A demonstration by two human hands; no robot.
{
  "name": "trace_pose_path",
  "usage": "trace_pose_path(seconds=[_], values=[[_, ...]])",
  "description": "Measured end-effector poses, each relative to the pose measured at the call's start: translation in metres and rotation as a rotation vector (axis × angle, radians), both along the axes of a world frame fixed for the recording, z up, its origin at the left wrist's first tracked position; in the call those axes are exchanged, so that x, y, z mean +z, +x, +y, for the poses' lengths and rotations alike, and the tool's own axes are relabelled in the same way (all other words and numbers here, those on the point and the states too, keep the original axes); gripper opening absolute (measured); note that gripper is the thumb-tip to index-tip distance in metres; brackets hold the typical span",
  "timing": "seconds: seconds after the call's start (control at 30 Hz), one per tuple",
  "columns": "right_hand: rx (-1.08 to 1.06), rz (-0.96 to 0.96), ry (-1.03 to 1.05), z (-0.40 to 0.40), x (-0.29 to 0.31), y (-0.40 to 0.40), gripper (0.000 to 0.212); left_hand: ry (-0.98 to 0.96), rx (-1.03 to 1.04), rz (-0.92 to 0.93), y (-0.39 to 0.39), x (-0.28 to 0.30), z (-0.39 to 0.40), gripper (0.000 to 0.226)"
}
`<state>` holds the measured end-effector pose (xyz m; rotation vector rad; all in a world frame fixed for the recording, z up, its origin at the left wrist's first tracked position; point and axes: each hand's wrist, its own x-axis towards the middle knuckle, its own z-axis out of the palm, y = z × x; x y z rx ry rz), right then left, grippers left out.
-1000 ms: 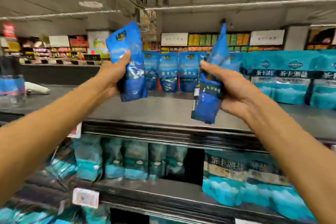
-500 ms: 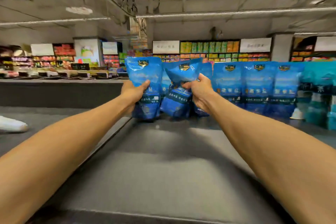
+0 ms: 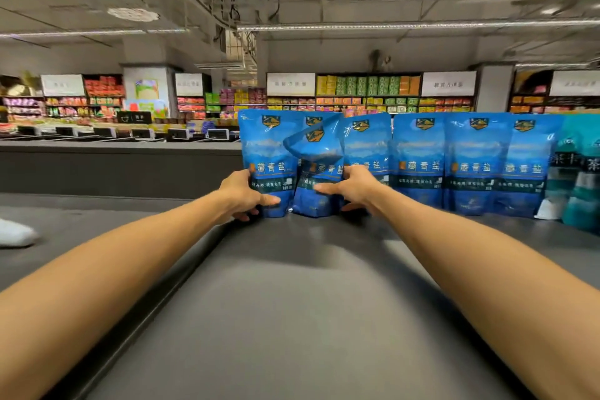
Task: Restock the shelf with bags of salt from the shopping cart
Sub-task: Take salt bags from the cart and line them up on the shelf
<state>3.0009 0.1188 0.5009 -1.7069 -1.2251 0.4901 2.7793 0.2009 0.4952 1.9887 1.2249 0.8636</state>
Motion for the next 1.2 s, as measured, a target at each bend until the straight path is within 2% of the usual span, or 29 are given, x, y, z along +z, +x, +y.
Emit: trace_pose_path(seconds=[0.07,0.2,0.27,0.33,0.4,0.43,0.5,0.57,0.63,0.73,0.8,0.93,1.1,1.2], values=[[0.016,0.01,0.016,0.002,-0.002,-0.001,0.042,-0.006,0.014,-0.031,0.002,-0.001,0.001,0.062],[0.006,-0.029,0.017,0.005,-0.003,-0.002,0.049,-0.002,0.047,-0.06,0.001,-0.002,0.0,0.062],[-0.006,-0.047,0.011,0.005,-0.003,-0.003,0.052,0.061,0.106,-0.056,-0.002,0.0,-0.004,0.074],[-0.003,-0.043,0.008,0.005,-0.004,-0.004,0.054,0.346,0.21,-0.122,-0.006,0.006,-0.009,0.084],[0.009,-0.039,0.004,0.004,-0.005,-0.005,0.055,0.785,0.202,-0.141,-0.013,0.017,-0.019,0.076],[0.018,-0.035,0.002,0.004,-0.005,-0.005,0.055,0.949,0.147,-0.094,-0.015,0.025,-0.025,0.069],[0.04,-0.017,-0.012,0.002,-0.005,-0.006,0.056,1.084,0.014,0.074,-0.008,0.045,-0.036,0.059],[0.059,0.005,-0.031,0.0,-0.006,-0.009,0.059,1.002,-0.073,0.246,0.01,0.066,-0.04,0.052],[0.065,0.011,-0.041,-0.001,-0.007,-0.009,0.061,0.873,-0.119,0.375,0.028,0.085,-0.041,0.031],[0.086,0.015,-0.068,-0.001,-0.006,-0.008,0.065,0.844,-0.052,0.484,0.042,0.113,-0.041,0.007],[0.089,-0.032,-0.094,0.0,-0.004,-0.008,0.074,0.893,-0.006,0.523,0.049,0.132,-0.041,0.009],[0.042,-0.083,-0.106,0.0,-0.002,-0.007,0.092,0.891,-0.077,0.556,0.07,0.142,-0.037,0.019],[-0.05,-0.23,-0.096,-0.001,-0.004,-0.002,0.072,0.934,-0.073,0.455,0.083,0.137,-0.024,0.026],[-0.08,-0.224,-0.07,-0.003,-0.001,-0.006,0.064,0.987,-0.071,0.452,0.084,0.139,-0.026,0.02]])
